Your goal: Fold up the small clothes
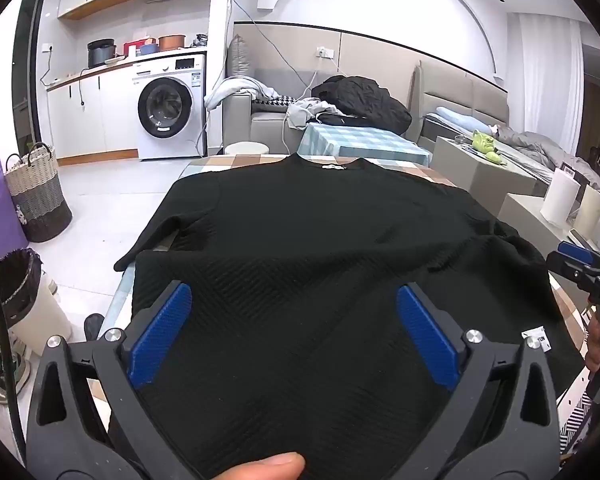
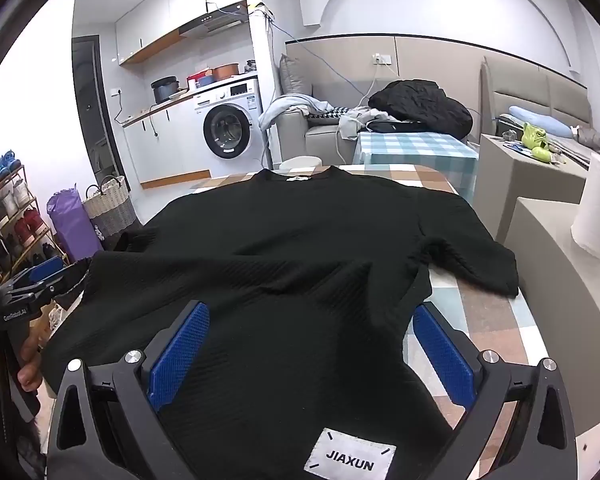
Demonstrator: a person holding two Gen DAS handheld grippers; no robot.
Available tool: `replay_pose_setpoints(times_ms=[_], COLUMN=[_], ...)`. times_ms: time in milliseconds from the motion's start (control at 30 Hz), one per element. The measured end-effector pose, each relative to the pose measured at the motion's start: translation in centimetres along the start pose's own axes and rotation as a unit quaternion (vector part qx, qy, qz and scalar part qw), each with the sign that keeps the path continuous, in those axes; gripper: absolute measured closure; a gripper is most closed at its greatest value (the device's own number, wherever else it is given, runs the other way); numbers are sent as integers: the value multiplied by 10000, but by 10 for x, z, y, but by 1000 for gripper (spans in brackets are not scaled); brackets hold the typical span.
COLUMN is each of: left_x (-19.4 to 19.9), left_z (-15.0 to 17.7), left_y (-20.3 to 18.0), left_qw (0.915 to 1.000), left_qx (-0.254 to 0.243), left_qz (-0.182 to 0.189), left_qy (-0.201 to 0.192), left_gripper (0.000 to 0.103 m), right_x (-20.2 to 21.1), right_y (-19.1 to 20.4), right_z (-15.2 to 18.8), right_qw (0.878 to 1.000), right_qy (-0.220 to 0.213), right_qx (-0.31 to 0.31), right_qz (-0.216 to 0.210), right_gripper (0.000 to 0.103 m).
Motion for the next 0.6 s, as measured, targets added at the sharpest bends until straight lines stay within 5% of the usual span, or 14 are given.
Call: replay_pose_setpoints(times_ms=[600], left_x=[5], left_z=[-5], left_y=[-16], left_qw=[9999], left_qx=[-134], left_qz=[-6], left_qy=[-15], left_gripper=[1], right_x=[1], right_y=[-2], right_z=[0], right_qw=[10000], right_qy=[-57], right_qx=[41], right_qz=[20], right_gripper=[0])
Point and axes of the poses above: each gripper's, at about its wrist camera, not at the fingertips, and x roughly against the way its jaws point, y to its left, z to its underside, the point moved 2 cm from there along -x, roughly the way its jaws point, and after that the axes turned 4 degrees about -z, right-handed, at the moved point
